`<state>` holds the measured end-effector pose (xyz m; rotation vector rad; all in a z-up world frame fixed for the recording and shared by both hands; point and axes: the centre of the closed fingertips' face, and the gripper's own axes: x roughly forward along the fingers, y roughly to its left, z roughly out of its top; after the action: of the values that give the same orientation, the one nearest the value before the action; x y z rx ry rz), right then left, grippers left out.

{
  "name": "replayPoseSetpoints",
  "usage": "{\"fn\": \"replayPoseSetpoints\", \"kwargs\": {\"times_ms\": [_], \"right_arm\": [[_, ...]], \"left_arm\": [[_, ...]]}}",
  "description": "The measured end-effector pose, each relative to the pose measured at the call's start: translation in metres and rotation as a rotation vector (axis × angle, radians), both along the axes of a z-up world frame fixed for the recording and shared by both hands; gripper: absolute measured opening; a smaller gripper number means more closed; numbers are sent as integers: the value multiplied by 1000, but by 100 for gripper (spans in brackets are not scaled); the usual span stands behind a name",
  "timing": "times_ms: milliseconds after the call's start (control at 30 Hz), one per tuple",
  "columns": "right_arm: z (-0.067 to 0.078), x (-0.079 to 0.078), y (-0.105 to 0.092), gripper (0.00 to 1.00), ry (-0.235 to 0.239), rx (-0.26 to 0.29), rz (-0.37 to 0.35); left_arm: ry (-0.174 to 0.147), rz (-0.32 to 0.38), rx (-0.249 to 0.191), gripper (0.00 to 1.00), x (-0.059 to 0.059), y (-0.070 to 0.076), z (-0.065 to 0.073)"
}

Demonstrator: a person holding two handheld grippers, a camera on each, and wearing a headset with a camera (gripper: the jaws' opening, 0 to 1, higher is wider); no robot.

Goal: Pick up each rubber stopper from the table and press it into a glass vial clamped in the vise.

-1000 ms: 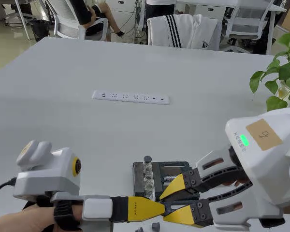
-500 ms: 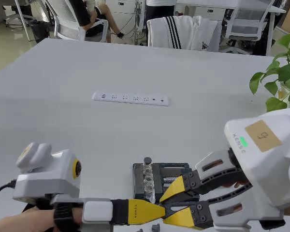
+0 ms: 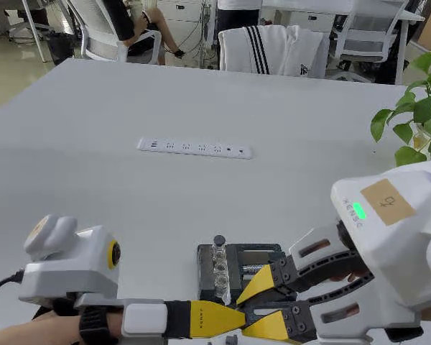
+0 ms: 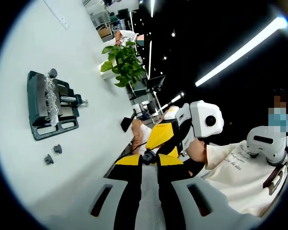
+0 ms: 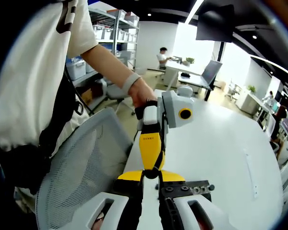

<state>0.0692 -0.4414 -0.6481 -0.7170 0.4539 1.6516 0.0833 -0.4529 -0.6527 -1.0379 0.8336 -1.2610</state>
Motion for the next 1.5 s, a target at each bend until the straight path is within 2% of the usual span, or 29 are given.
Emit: {"fn": "replayPoseSetpoints", "kwargs": {"times_ms": [267,367,400,500,600,633,767,867,967,1000,1067,1200,1333,1400,1467,1500], "right_arm": [[1,-1,0,6,14,-8,3],[-1,-1,-1,6,7,-21,10],[-1,0,-1,6,3,-24,11],[-1,0,-1,6,8,-26,10],[-3,0,-1,6,9,-31,11],[-4,0,-2,6,8,-32,11],[-6,1,-3,6,12,-37,8],[-9,3,-5,6,20,-44,-5],[-12,5,-7,6,24,-57,-13],[-12,6,-7,6,25,-57,-15],[-14,7,-9,6,31,-64,-22],[-17,8,-12,6,40,-73,-31],[-20,9,-14,6,50,-81,-41],[-22,10,-15,6,54,-84,-45],[-23,11,-16,6,56,-88,-47],[-24,11,-16,6,58,-89,-48]], "left_arm": [[-5,-4,-3,9,-2,0,0],[-18,-1,10,9,-1,-1,-2],[-36,6,14,9,0,-1,-2],[-54,12,19,9,0,-1,-1],[-103,17,40,10,0,-1,-2],[-130,24,61,11,2,0,-5],[-155,35,81,20,4,0,-7],[-184,28,83,21,3,-1,-5],[-236,37,126,33,5,-2,-8],[-243,33,134,36,5,-2,-9],[-291,38,169,42,7,-2,-13],[-359,39,238,60,10,-4,-17],[-393,40,280,72,13,-4,-21],[-416,45,317,82,16,-4,-25],[-455,57,362,91,20,-2,-30],[-459,62,374,94,21,-1,-31]]}}
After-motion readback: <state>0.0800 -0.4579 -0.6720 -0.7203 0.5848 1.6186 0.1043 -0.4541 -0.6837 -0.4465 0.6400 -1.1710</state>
